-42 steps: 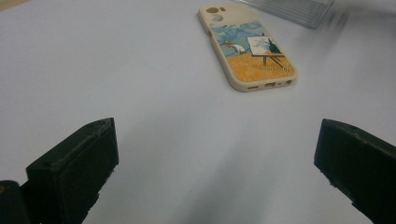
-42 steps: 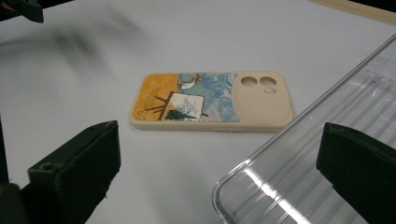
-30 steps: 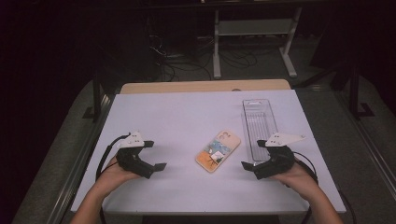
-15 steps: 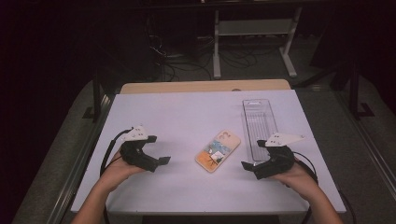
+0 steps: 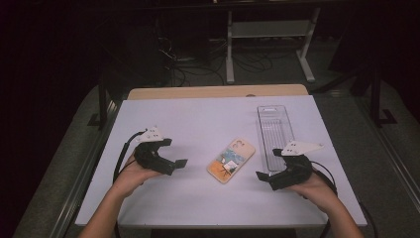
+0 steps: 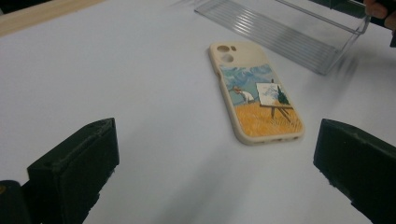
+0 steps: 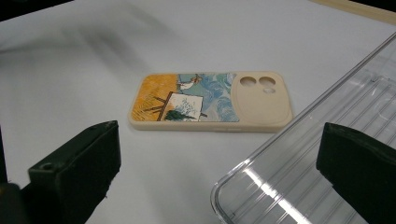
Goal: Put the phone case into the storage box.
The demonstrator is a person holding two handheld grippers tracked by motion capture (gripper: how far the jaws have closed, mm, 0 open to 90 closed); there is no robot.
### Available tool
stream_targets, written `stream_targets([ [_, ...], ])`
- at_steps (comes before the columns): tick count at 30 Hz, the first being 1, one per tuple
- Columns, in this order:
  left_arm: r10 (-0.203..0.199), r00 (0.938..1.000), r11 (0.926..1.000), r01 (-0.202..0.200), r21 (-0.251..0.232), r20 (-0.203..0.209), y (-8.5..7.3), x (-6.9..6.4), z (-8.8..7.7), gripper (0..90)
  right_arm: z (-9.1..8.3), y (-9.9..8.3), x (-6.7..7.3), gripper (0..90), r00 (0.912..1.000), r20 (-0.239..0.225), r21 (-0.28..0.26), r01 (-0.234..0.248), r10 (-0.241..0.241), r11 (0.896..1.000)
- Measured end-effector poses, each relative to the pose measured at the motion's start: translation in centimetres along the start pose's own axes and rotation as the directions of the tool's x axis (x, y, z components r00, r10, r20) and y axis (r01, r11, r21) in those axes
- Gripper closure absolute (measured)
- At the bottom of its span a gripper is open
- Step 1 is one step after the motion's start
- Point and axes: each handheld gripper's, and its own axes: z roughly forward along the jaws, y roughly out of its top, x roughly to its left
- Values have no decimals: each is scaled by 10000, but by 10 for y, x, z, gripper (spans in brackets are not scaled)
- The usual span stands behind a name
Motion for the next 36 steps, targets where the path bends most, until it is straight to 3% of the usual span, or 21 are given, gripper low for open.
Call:
stream_targets([
  [5,-56,10000,9999,57,-162,38,9,-1,4,0,0,0,0,0,10000,-4,4,6,-6,10000],
  [21,247,9995,9994,-251,253,178,29,-9,23,0,0,0,0,0,10000,-11,2,3,-3,10000],
  [36,460,9983,9984,-471,302,346,45,-18,41,0,0,0,0,0,10000,-16,33,-11,11,10000],
])
